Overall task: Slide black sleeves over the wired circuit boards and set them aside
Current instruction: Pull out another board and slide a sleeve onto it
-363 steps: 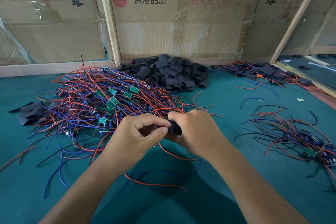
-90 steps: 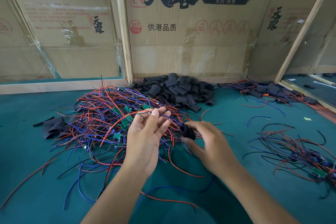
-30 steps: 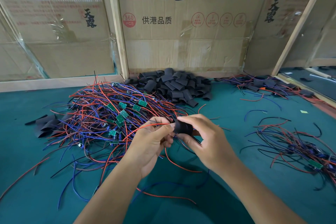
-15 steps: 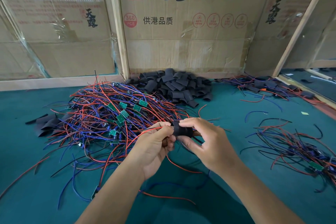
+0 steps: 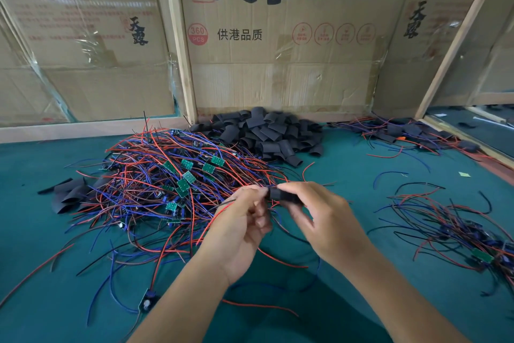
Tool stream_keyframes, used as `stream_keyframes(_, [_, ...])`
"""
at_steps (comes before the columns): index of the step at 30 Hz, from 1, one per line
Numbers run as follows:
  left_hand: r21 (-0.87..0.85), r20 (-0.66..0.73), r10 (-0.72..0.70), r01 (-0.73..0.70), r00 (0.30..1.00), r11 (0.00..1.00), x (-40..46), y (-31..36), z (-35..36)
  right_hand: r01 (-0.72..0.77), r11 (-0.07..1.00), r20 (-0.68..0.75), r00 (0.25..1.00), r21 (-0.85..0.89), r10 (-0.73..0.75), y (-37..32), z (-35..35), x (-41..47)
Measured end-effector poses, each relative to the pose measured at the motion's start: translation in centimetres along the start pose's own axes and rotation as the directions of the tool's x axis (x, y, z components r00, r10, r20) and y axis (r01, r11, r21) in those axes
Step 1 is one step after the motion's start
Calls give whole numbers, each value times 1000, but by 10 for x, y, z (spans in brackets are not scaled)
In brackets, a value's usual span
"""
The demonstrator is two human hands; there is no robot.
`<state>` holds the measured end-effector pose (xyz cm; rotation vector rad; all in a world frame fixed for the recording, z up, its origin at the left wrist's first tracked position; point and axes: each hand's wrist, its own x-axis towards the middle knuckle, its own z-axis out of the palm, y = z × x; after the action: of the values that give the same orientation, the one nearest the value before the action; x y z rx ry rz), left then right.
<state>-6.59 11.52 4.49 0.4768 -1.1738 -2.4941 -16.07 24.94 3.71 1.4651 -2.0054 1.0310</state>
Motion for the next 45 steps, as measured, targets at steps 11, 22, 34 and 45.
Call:
stream_keyframes(11, [-67,-222,65,-82,973,994,5,4,-11,-314,878,-163,948,-360,273,96,-95,67])
stream_keyframes(22, [-165,-189,-6,-25,982,986,5,3,-14,-421,577,77,759,-700,647,206,-108,149])
stream_keyframes(34, [-220,-177,-37,-2,983,975,7,3,-17,-472,633,376,531,-614,760,191,47,119])
stream_keyframes(45, [-39,-116,-13,8,993,999,4,0,-7,-770,626,-269,581,125,768,126,17,103])
